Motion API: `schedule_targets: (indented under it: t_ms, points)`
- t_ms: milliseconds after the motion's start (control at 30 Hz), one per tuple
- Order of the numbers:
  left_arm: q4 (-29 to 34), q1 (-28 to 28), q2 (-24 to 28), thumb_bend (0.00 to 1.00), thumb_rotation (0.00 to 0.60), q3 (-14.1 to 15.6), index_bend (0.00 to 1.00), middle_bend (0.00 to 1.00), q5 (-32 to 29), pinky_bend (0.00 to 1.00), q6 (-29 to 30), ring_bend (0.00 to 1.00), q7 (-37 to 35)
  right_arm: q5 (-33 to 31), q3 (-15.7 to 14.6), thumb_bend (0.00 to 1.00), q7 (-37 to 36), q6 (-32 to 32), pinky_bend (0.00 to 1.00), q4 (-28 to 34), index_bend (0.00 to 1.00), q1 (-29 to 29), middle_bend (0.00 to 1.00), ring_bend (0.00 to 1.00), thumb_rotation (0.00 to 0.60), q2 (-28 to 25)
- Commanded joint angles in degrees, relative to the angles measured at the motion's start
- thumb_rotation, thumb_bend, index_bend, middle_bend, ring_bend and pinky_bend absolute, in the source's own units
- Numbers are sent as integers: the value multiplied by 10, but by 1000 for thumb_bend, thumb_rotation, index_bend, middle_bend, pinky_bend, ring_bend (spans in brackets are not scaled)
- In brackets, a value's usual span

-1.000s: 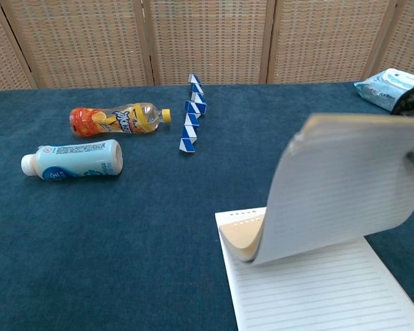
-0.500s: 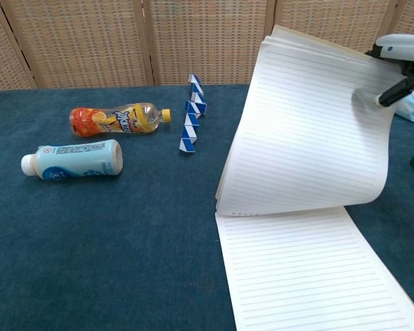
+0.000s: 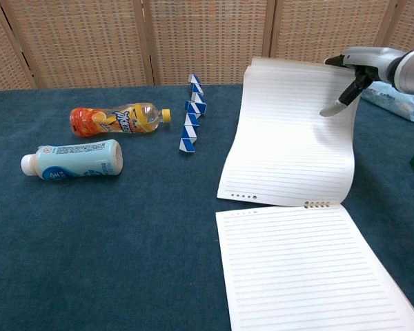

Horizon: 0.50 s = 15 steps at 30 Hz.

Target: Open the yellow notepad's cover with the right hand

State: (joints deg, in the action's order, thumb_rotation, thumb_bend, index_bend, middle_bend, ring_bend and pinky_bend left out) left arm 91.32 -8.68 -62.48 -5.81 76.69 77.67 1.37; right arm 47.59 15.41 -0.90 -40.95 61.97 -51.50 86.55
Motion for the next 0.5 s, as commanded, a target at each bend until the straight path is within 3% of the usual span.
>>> schedule_targets:
  t_ms: [33, 233, 500]
  points:
    - [2, -1, -3, 0, 600, 3, 0, 0, 2, 0, -1, 0, 8, 53, 18, 0, -57, -54, 31, -33, 0, 12, 0, 0, 600, 33]
    - [6, 3, -2, 0, 600, 5, 0, 0, 10, 0, 11, 0, 5, 148, 16, 0, -125, -159, 25, 1, 0, 59, 0, 0, 600, 8]
    - [8, 10, -3, 0, 600, 16, 0, 0, 42, 0, 34, 0, 8, 337, -78, 0, -135, -386, 24, 130, 0, 201, 0, 0, 600, -113]
